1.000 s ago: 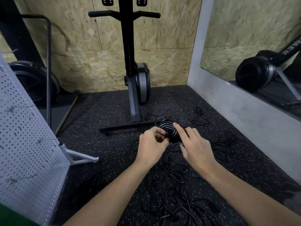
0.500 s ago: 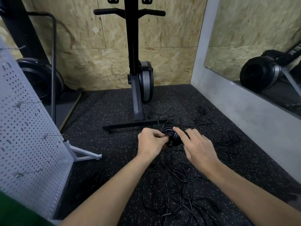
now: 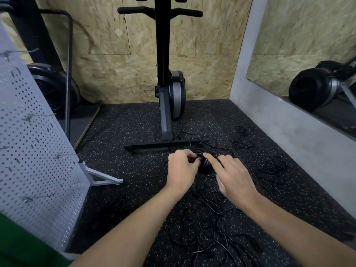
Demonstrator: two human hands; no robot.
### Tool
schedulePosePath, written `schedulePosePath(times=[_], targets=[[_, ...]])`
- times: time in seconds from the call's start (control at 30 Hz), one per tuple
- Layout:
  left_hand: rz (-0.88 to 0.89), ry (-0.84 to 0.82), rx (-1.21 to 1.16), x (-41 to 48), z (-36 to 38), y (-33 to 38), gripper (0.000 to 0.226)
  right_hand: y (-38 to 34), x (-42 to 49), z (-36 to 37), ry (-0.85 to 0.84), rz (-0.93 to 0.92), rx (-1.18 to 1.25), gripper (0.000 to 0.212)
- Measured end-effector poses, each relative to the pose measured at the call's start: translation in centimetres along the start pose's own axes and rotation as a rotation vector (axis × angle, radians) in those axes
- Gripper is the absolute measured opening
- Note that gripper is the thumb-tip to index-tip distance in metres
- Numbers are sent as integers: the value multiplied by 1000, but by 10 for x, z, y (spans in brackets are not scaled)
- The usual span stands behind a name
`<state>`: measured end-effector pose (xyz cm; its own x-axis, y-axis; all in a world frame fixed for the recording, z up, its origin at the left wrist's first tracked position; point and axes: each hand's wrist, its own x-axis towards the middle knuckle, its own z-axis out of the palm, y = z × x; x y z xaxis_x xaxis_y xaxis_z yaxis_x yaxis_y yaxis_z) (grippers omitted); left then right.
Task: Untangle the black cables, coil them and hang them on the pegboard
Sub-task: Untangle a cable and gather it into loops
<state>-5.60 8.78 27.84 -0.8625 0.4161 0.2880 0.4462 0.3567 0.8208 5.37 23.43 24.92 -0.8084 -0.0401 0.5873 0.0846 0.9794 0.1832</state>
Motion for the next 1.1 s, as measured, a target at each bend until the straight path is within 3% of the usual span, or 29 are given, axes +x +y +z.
schedulePosePath(times=[0.17,0.27,0.4,0.5,0.63,0.87,1.1], targets=[[12,-20,34,-2,-3,-3,9,-1,-1,-2,6,-34,5,85],[84,-66,113,0,-9,-2,27,2,-1,-4,-2,-38,25,87],[235,-81,249,5,-15,-2,38,3,0,-8,-3,-71,38,87],[316,-79,221,11,-18,-13,38,5,0,-9,-2,-100,50,86],[316,-206,129,15,-20,-27,38,7,0,-7,-5,-130,67,85],[252,-261,118,16,-21,-26,26,4,-1,-3,-29,-82,143,91],[222,-218,422,14,-18,-19,23,-2,3,0,-28,-83,125,83]])
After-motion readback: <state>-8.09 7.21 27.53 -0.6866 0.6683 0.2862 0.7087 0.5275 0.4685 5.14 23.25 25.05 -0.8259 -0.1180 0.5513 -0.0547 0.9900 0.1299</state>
